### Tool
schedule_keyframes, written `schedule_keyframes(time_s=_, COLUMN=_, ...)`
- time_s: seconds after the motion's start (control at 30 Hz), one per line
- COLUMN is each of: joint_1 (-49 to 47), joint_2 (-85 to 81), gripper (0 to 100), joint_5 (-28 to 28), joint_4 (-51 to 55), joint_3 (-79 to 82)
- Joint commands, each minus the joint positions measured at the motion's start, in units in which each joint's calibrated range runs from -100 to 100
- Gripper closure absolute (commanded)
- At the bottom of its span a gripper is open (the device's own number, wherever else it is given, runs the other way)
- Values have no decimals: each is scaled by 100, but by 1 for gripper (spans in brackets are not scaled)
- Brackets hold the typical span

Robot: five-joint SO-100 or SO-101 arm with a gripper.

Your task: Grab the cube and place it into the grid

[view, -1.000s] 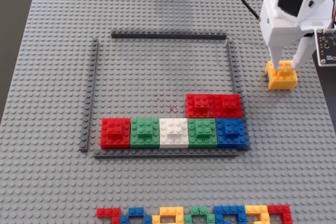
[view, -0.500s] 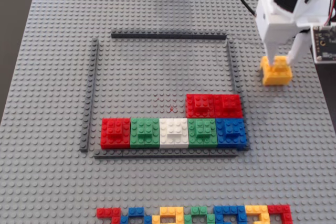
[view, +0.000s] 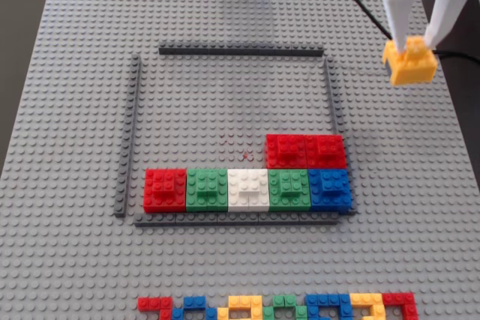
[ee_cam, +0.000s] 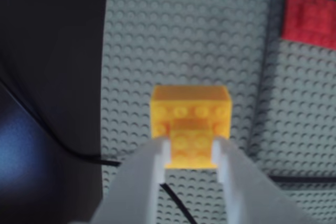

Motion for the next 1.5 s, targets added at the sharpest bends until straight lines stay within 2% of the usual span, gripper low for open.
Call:
schedule_keyframes(time_s=0.0, joint_1=244, joint_2=-873, gripper=93, joint_5=210, joint_4=129, joint_3=-452)
schedule_keyframes(time_s=0.4, joint_1=1415, joint_2=-1570, gripper=93, joint_5=899, joint_4=95, joint_3=82)
schedule_keyframes(time_s=0.83, joint_1=2594, joint_2=-1535, gripper=93, joint_5=1475, joint_4=-408, joint_3=1079)
schedule_keyframes(time_s=1.47, joint_1=2991, joint_2=-332, gripper=93, joint_5=1748, joint_4=-1155, joint_3=1641)
